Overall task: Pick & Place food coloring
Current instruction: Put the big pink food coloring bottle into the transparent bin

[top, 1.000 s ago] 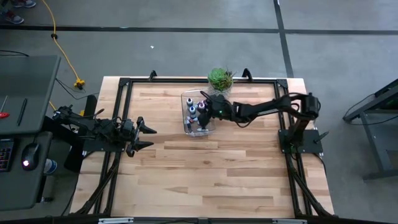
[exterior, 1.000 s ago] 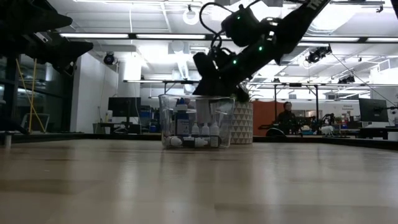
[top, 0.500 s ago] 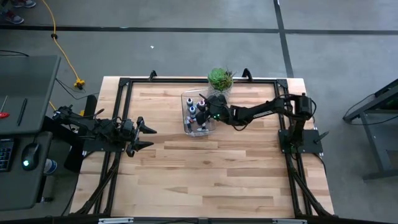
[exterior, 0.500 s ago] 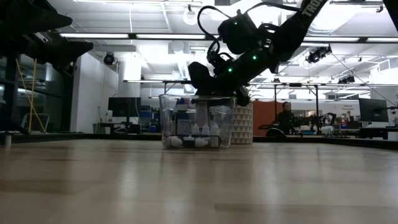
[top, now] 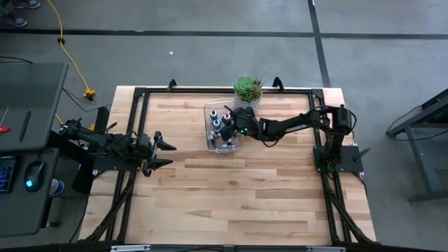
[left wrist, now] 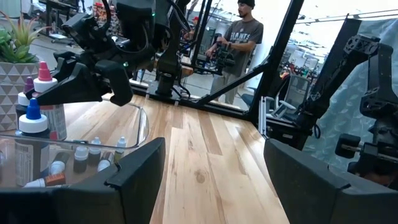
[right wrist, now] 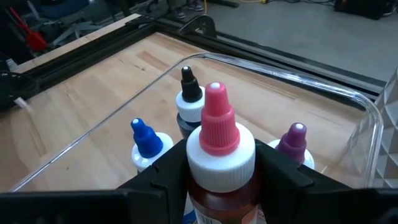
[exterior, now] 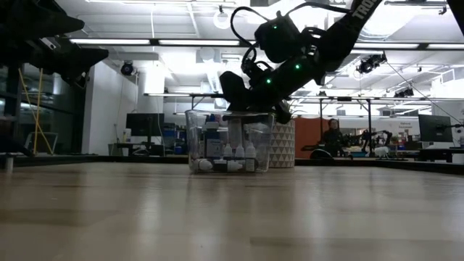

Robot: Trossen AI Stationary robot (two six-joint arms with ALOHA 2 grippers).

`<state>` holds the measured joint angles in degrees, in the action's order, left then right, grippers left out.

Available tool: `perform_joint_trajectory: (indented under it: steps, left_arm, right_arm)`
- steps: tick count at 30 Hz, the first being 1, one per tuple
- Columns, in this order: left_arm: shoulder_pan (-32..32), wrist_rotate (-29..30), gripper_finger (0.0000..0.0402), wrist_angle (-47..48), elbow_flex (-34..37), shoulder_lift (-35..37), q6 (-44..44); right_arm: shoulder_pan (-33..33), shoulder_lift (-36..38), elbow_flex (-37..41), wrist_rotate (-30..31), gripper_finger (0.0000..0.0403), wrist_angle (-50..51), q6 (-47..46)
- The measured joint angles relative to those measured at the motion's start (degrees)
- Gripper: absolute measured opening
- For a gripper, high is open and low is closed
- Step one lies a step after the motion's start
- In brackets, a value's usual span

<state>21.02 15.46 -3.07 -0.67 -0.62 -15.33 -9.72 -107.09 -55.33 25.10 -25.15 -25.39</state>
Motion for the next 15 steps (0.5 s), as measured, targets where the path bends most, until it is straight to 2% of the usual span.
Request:
perform_joint_trajectory:
  steps: [8, 15]
  left_arm:
    - [0.0, 0.0, 0.0271, 0.0, 0.0, 0.0, 0.0]
    - [0.0, 0.0, 0.0271, 0.0, 0.0, 0.0, 0.0]
  right_arm:
    - [0.0, 0.0, 0.0, 0.0, 0.0157, 0.2, -0.1]
    - [-0.1, -0.1, 0.0, 1.5, 0.0151, 0.2, -0.1]
